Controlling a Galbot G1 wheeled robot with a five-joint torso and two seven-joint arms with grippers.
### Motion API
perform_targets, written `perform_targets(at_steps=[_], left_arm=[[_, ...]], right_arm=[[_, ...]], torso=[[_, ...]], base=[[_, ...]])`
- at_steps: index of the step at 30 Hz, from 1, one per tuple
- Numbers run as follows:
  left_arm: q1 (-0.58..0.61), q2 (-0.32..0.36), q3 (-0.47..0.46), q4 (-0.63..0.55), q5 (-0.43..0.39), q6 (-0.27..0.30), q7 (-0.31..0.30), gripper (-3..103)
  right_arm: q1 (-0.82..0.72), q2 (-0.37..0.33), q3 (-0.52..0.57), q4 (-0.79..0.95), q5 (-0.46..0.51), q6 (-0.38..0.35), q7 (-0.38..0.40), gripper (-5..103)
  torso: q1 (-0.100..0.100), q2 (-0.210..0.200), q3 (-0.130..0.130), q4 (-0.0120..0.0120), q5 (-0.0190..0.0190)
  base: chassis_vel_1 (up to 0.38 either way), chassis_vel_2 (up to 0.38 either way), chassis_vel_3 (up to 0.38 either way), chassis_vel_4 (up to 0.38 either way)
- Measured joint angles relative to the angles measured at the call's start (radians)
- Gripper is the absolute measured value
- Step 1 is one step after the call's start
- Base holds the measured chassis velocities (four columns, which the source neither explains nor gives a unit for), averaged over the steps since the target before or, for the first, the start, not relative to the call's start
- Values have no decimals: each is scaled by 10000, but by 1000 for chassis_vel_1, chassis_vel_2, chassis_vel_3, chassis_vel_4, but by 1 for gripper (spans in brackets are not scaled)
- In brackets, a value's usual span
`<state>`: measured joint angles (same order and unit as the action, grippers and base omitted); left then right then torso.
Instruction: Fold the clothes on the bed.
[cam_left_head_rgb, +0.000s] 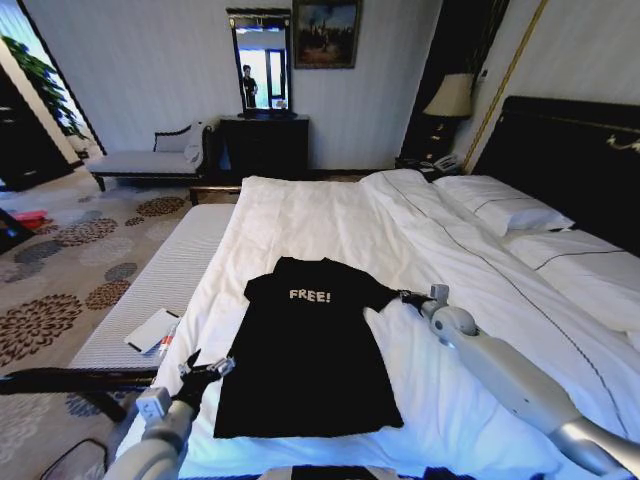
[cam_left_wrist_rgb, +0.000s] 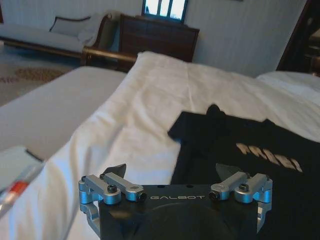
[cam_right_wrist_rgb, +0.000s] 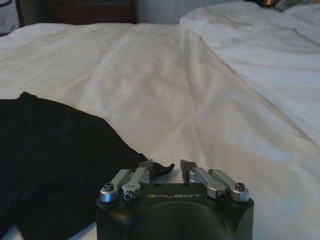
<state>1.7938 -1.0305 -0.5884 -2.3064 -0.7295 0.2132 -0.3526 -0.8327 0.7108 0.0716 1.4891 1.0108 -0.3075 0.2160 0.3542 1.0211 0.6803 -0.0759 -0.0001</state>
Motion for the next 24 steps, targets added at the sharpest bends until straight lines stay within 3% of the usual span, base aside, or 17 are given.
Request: perform_targets(at_steps=[3, 6, 7, 11, 14, 17, 24], left_arm=[[-1287, 326, 68, 826, -662, 21, 59, 100], [-1989, 493, 191, 1321, -1046, 55, 136, 100], [-2569, 653, 403, 1808, -1363, 70, 227, 100], [-3278, 769, 644, 2529, -1605, 66, 371, 100], [-4299, 744, 1126, 3582, -1776, -5, 552, 100], [-4923, 554, 1361, 4034, -1972, -26, 565, 100], [-6169, -102, 1602, 4790, -2824, 57, 427, 100]], right_arm=[[-614, -239, 400, 554, -195, 185, 222, 48], [-874, -319, 586, 759, -218, 231, 351, 54], [-1107, -383, 756, 906, -239, 249, 463, 65], [-1242, -413, 811, 1038, -244, 259, 570, 71], [-1275, -465, 737, 1205, -218, 266, 609, 91], [-1284, -506, 715, 1243, -193, 268, 616, 96], [-1199, -497, 579, 1139, -137, 268, 610, 100]], torso=[[0, 0, 0, 5, 1], [1, 0, 1, 2, -1], [2, 0, 1, 0, -1], [1, -1, 1, -3, 2], [2, 0, 2, 13, 1], [2, -1, 2, 0, -2], [2, -1, 2, 4, 4]], base=[[0, 0, 0, 0], [0, 0, 0, 0], [0, 0, 0, 0], [0, 0, 0, 0], [0, 0, 0, 0], [0, 0, 0, 0], [0, 0, 0, 0]])
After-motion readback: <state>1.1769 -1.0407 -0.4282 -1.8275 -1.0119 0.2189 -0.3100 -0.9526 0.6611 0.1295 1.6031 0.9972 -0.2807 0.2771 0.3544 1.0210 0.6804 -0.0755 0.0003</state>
